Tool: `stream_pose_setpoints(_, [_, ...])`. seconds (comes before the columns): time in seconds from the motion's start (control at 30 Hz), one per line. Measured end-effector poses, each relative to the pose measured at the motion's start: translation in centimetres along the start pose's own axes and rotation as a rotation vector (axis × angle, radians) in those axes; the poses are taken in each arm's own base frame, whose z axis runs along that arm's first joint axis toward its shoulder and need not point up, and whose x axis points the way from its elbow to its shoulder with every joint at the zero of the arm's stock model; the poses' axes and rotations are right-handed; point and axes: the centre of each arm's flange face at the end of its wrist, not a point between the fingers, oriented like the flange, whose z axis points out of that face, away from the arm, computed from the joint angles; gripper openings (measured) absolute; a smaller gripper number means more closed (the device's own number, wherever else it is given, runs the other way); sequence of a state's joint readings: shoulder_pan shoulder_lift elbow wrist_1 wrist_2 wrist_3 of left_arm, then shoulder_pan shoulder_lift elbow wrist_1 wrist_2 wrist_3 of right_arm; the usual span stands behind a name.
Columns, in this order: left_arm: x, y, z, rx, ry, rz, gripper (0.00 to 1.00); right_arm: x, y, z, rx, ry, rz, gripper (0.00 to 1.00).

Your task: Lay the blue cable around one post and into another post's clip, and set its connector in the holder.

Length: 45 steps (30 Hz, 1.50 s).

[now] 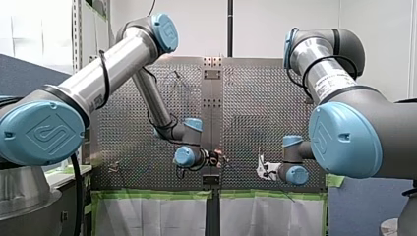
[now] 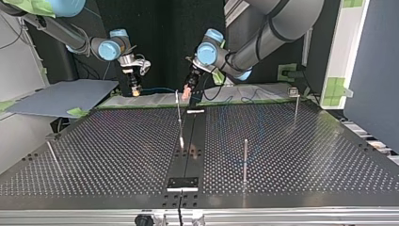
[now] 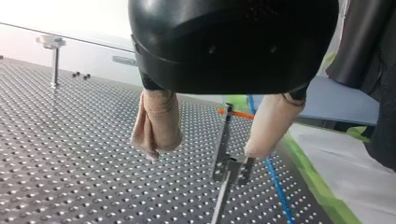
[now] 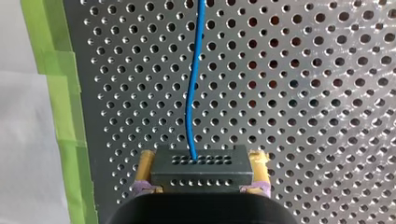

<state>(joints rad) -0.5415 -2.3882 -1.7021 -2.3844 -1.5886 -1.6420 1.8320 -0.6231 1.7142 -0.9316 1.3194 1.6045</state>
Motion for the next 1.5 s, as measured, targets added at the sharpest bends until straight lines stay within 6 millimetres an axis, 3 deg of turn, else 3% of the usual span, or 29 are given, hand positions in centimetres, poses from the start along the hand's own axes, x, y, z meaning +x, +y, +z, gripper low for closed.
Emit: stream_pose_setpoints(1.5, [-1.1,-0.8,-0.3,0.112,-0.019,-0.008,0.98,-0.1,-0.1,0.0,0.008,0.0,0.002,0.0])
